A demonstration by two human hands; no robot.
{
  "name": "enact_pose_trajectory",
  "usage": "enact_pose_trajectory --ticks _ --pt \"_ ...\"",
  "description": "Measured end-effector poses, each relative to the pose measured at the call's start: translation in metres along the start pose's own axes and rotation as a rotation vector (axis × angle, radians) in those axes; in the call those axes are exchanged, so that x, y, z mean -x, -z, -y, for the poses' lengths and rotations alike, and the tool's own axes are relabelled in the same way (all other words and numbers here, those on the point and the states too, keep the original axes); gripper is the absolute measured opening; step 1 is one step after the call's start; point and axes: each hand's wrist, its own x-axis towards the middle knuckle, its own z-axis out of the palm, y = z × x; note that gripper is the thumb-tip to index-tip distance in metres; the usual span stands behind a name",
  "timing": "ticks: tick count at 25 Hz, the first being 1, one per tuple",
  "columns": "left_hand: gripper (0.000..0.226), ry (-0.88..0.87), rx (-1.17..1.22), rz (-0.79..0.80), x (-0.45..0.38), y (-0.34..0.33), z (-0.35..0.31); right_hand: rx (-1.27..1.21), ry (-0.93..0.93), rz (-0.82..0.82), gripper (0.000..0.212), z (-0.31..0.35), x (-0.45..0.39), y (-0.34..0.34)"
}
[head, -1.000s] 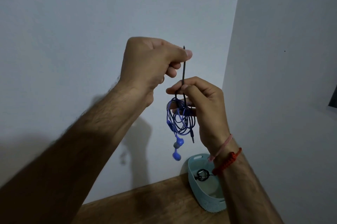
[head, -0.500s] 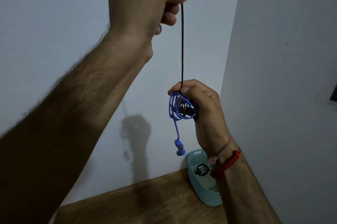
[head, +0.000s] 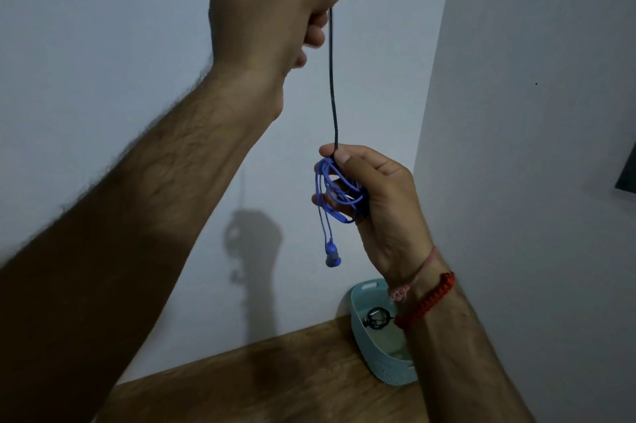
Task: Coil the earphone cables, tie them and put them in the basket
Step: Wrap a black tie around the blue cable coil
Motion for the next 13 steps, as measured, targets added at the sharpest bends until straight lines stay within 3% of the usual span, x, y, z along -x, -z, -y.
enact_pose_trajectory --ticks 2,5,7,10,13 --pt "0.025 0.218 0.01 0.097 0.012 0.005 0.022 0.001 0.039 -0.101 0.018 -0.003 -0.004 0.0" --pt "0.054 0.534 0.021 0.336 0.058 0.018 0.069 0.073 0.101 -0.214 0.016 -0.013 -0.006 0.0" --pt "0.04 0.533 0.032 0.397 0.091 0.022 0.091 0.119 0.116 -0.25 0.015 -0.022 -0.003 0.0" --pt "0.018 0.48 0.101 0.28 0.115 0.023 0.11 0.076 0.048 -0.255 0.017 -0.033 0.001 0.003" --pt "0.019 0.436 0.159 0.214 0.118 0.024 0.122 -0.065 -0.058 -0.246 0.017 -0.037 0.002 0.011"
